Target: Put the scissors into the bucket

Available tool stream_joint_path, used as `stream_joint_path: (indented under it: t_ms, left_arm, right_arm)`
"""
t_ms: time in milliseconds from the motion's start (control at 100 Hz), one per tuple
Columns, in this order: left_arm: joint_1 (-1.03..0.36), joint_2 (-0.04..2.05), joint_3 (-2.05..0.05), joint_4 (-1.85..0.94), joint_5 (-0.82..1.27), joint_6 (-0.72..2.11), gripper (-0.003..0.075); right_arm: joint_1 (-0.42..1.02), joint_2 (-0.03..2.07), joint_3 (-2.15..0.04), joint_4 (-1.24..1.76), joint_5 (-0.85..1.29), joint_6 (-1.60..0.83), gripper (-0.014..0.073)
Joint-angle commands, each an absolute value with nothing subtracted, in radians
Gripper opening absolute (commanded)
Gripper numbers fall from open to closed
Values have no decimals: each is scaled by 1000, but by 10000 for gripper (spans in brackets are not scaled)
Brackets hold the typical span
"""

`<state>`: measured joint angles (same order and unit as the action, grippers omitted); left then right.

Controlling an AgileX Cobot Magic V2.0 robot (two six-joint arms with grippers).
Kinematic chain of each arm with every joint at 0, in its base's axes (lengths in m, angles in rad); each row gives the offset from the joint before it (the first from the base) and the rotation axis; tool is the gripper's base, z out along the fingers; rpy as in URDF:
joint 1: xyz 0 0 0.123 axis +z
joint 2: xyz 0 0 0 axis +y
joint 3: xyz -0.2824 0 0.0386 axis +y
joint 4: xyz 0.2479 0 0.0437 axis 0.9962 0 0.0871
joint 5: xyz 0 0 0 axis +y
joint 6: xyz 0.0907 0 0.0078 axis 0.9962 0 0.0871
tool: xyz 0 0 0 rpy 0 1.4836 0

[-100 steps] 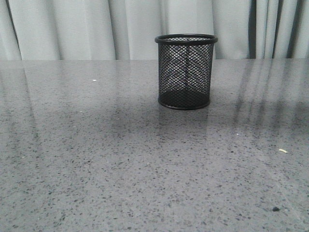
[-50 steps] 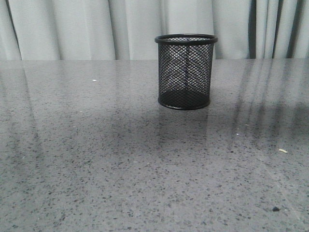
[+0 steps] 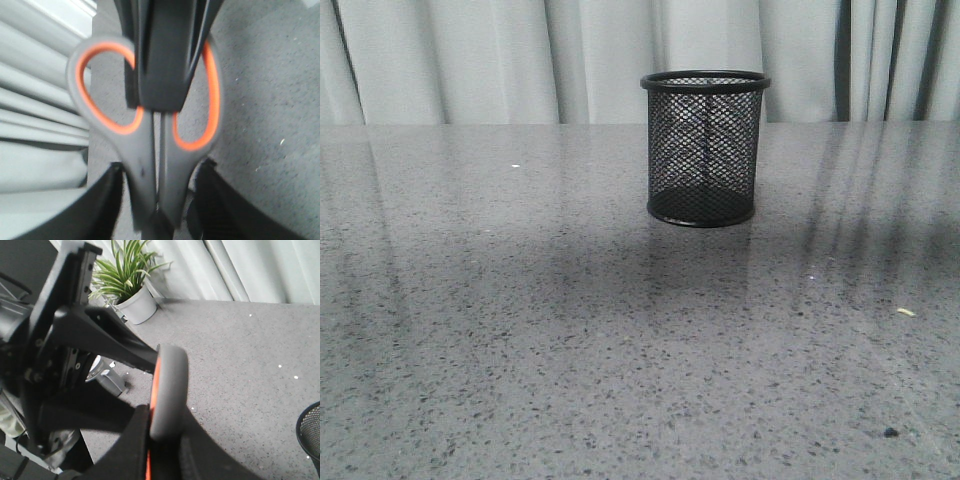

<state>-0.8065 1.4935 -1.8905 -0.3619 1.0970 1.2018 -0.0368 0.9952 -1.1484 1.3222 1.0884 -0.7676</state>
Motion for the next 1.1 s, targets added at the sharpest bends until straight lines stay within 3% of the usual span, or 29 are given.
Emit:
stream_joint_path:
  t_ms: [0, 50, 210, 460, 800, 1090]
  left_arm:
    - [-813, 1456, -1922, -416, 1038, 1187, 505]
    - [-811, 1454, -1922, -412, 1041, 1161, 527]
    - [-780, 1416, -1922, -324, 1041, 992, 493]
    - [-565, 1343, -1922, -263, 1122, 714, 438]
    - [-299, 1256, -1922, -360, 1143, 638, 438]
    - [-270, 1231, -1922, -380, 1144, 638, 438]
  right_arm:
    - [-39, 991, -1179, 1384, 1058, -794, -73]
    - [-39, 991, -1179, 1378, 1035, -794, -73]
    - [-39, 991, -1179, 1278, 956, -792, -60]
    - [-39, 1006, -1186, 1085, 841, -706, -45]
    - [-39, 1201, -1424, 779, 1054, -563, -45]
    - [66, 1383, -1660, 560, 1235, -450, -45]
